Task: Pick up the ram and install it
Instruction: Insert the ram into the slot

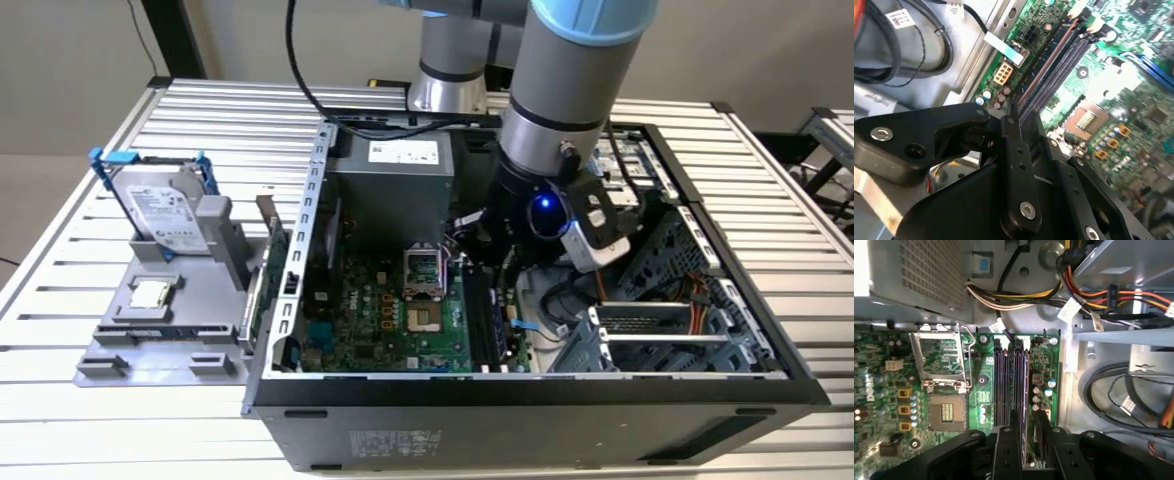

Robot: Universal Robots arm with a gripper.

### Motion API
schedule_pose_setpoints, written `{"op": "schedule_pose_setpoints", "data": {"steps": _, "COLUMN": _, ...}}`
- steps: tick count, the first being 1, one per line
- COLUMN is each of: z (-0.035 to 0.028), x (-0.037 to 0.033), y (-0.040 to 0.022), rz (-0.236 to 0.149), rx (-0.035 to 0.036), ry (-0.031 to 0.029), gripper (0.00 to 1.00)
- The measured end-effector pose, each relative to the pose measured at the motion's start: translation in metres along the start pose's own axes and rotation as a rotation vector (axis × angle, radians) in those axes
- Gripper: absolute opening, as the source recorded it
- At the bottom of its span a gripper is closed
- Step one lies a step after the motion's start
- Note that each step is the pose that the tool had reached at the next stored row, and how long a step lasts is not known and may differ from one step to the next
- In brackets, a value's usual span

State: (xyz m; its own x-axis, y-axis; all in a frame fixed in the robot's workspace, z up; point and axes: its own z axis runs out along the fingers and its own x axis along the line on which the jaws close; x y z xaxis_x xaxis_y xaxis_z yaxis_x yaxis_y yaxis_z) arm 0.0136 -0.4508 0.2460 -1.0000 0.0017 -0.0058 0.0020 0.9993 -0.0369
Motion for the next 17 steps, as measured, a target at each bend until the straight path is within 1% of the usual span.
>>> {"op": "schedule_pose_setpoints", "data": {"steps": 1, "z": -0.0029, "x": -0.0001, "y": -0.0001, "rz": 0.000, "rx": 0.0003, "ry": 0.0001, "gripper": 1.00}}
{"op": "schedule_pose_setpoints", "data": {"steps": 4, "z": -0.0027, "x": -0.0001, "y": 0.0000, "rz": 0.000, "rx": -0.0004, "ry": -0.0001, "gripper": 1.00}}
{"op": "schedule_pose_setpoints", "data": {"steps": 5, "z": -0.0027, "x": -0.0001, "y": -0.0001, "rz": 0.000, "rx": -0.0004, "ry": -0.0001, "gripper": 0.00}}
{"op": "schedule_pose_setpoints", "data": {"steps": 17, "z": -0.0030, "x": -0.0001, "y": -0.0001, "rz": 0.000, "rx": -0.0002, "ry": 0.0000, "gripper": 0.00}}
